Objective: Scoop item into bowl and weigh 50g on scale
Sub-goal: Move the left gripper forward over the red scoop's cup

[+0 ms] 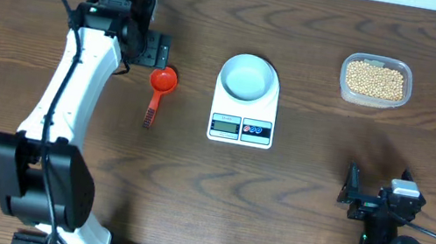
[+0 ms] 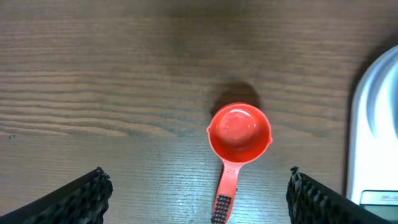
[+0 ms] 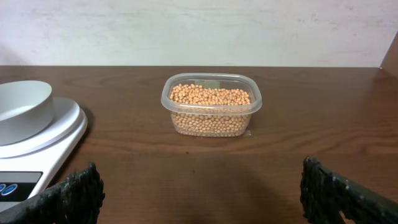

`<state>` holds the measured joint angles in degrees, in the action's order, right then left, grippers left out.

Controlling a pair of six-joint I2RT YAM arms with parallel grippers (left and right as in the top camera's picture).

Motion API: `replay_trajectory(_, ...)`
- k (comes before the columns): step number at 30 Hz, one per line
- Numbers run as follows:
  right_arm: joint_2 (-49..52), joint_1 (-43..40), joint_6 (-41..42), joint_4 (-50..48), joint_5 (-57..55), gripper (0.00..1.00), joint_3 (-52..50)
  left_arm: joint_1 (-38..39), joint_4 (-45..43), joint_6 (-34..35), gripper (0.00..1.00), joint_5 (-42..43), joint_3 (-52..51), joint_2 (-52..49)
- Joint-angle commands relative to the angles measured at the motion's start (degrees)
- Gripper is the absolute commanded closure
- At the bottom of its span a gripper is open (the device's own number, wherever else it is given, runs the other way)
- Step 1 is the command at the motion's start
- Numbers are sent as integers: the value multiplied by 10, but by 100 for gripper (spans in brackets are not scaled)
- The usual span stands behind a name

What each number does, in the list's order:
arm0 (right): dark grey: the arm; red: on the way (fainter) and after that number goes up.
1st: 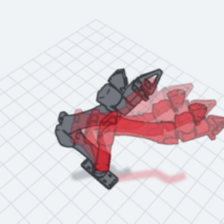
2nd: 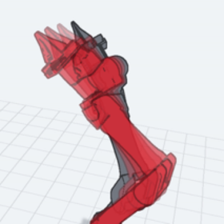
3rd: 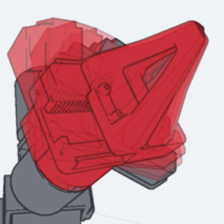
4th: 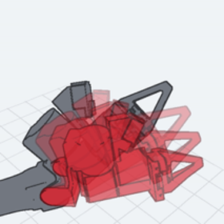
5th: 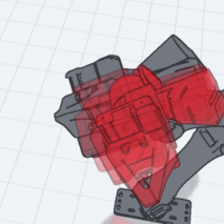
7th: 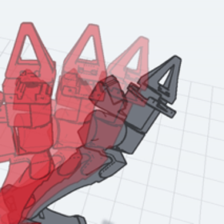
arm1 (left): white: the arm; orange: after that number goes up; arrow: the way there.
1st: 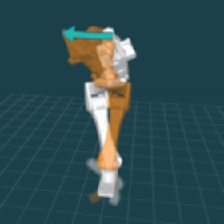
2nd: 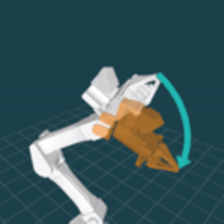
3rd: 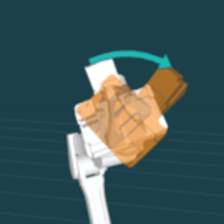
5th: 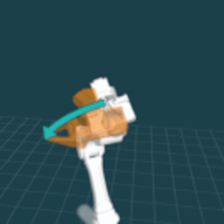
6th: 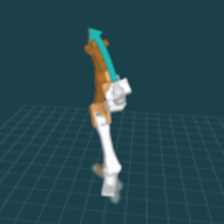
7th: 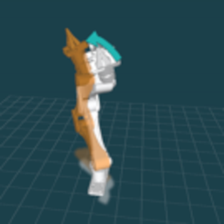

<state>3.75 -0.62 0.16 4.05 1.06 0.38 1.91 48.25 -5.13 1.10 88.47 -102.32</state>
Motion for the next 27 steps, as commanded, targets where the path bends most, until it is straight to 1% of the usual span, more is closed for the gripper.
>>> replay_trajectory(1,0,3,-7,3,-5,1,-1,-4,3,-20,7,-12,10,-19)
replay_trajectory(17,0,3,-7,3,-5,1,-1,-7,-12,-20,8,-12,10,-134)
replay_trajectory(27,0,3,-7,3,-5,1,-1,-7,-14,-19,8,-11,9,-161)
